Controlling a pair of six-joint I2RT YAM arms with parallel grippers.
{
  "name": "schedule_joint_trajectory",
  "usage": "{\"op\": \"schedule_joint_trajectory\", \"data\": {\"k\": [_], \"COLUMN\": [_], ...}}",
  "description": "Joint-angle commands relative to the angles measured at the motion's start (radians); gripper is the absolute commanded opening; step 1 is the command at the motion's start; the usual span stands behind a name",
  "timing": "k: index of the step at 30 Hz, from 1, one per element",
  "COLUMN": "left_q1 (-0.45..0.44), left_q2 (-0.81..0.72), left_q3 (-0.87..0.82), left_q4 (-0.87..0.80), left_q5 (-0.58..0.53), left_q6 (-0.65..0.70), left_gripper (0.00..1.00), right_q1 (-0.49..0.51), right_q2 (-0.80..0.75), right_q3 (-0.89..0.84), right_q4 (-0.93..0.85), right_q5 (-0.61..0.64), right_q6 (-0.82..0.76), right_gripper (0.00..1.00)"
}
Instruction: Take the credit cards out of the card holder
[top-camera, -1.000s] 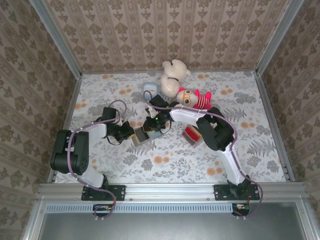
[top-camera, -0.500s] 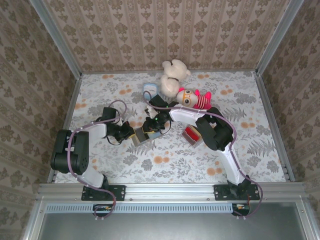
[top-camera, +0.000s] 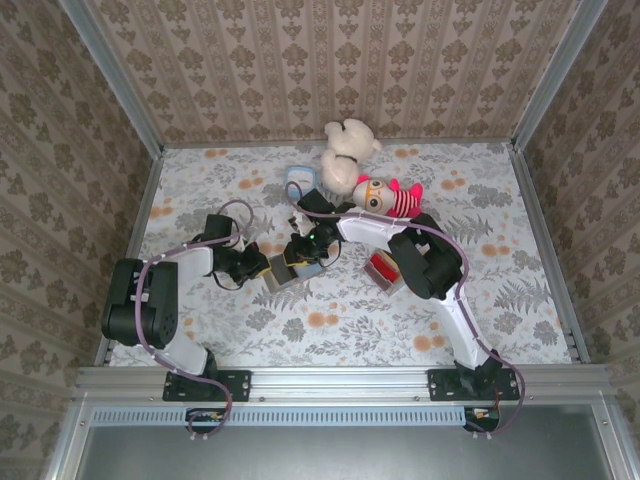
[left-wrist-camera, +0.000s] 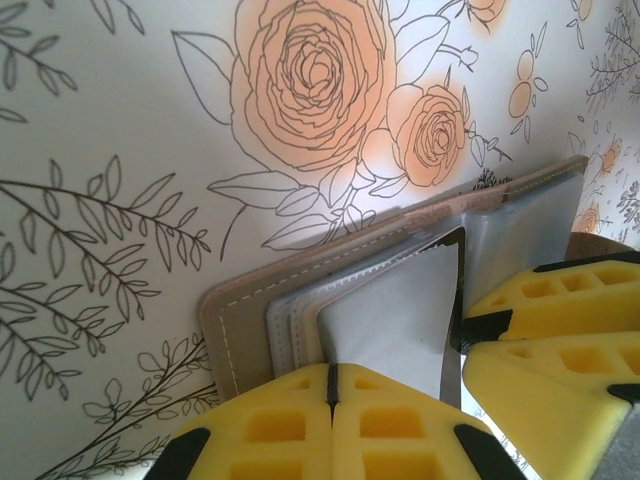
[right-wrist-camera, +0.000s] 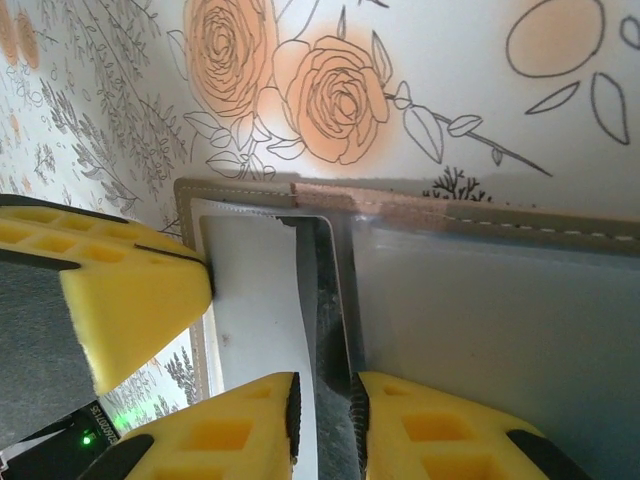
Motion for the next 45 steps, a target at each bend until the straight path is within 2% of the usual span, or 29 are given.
{"op": "schedule_joint_trajectory", "data": {"k": [1,6,10,16,20,25,27,31,39,45], "left_q1": [-0.004,-0.005,-0.004,-0.005,-0.005,-0.005,-0.005,-0.002,0.023,0.029], "left_q2": [0.056,0.051,0.047,0.057,0.061,0.059,0.055,0.047,0.017,0.02], "left_q3": [-0.037,-0.037,-0.034,-0.032,-0.038,-0.04,-0.045,-0.036,-0.021,-0.025], "left_q4": [-0.052,-0.066,-0.078,-0.069,-0.062,-0.064,-0.06,-0.079,-0.121,-0.118], "left_q5": [-0.077,-0.093,-0.108,-0.1,-0.094,-0.094,-0.093,-0.099,-0.121,-0.117], "left_q6": [0.019,0.021,0.026,0.024,0.021,0.023,0.02,0.031,0.053,0.055], "left_gripper": [0.02,0.02,0.01,0.01,0.01,0.01,0.01,0.02,0.14,0.13], "right_q1": [0.003,0.0,-0.005,0.003,0.01,0.009,0.008,-0.002,-0.041,-0.058], "right_q2": [0.034,-0.015,-0.05,0.009,0.037,0.038,0.033,0.006,-0.101,-0.136], "right_q3": [0.024,0.004,-0.021,0.022,0.028,0.03,0.03,0.007,-0.071,-0.087], "right_q4": [-0.011,-0.049,-0.04,-0.04,-0.014,0.006,0.007,0.016,-0.012,-0.036], "right_q5": [-0.027,0.112,0.144,0.016,-0.055,-0.082,-0.077,-0.029,0.109,0.155], "right_q6": [0.001,-0.011,-0.014,-0.025,-0.02,-0.013,-0.012,0.002,-0.014,-0.026], "right_gripper": [0.24,0.25,0.26,0.23,0.17,0.15,0.1,0.0,0.0,0.0]}}
